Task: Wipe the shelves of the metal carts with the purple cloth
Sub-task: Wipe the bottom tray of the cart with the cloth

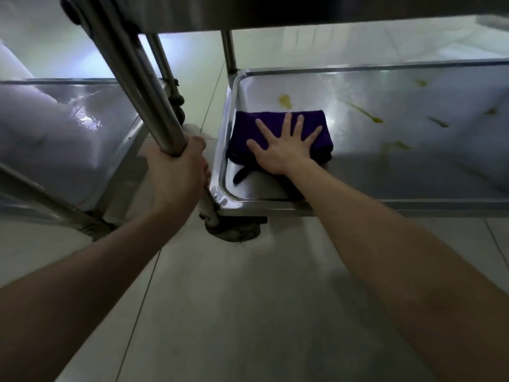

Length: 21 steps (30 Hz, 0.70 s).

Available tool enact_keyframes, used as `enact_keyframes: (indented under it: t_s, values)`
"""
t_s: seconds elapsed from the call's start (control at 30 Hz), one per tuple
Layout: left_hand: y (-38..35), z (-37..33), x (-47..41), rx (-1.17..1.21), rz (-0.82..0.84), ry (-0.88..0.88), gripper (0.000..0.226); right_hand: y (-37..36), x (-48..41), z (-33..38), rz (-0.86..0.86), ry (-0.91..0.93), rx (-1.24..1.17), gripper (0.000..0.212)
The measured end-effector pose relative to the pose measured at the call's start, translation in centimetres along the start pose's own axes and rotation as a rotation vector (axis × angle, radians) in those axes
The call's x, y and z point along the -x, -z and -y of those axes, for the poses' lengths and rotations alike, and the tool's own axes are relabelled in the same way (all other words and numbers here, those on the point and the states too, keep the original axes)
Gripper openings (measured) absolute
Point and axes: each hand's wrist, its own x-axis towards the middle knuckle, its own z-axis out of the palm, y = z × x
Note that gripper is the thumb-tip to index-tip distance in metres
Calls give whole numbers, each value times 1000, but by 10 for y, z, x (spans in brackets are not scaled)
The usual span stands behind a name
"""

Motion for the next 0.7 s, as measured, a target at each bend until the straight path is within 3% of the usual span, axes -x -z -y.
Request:
enact_keyframes:
  t_s: [0.17,0.33,0.6,0.7]
  values:
    - [-6,-5,-3,45,10,13,19,-4,1,21,12,16,28,98]
    - [2,-8,-5,3,123,13,31,-16,41,23,37,58,34,92]
    - [15,-14,-14,-122,241,41,41,17,85,-132,106,75,-88,79]
    - [20,-10,-17,-299,199,4,27,36,92,-147,148,-6,-146,81]
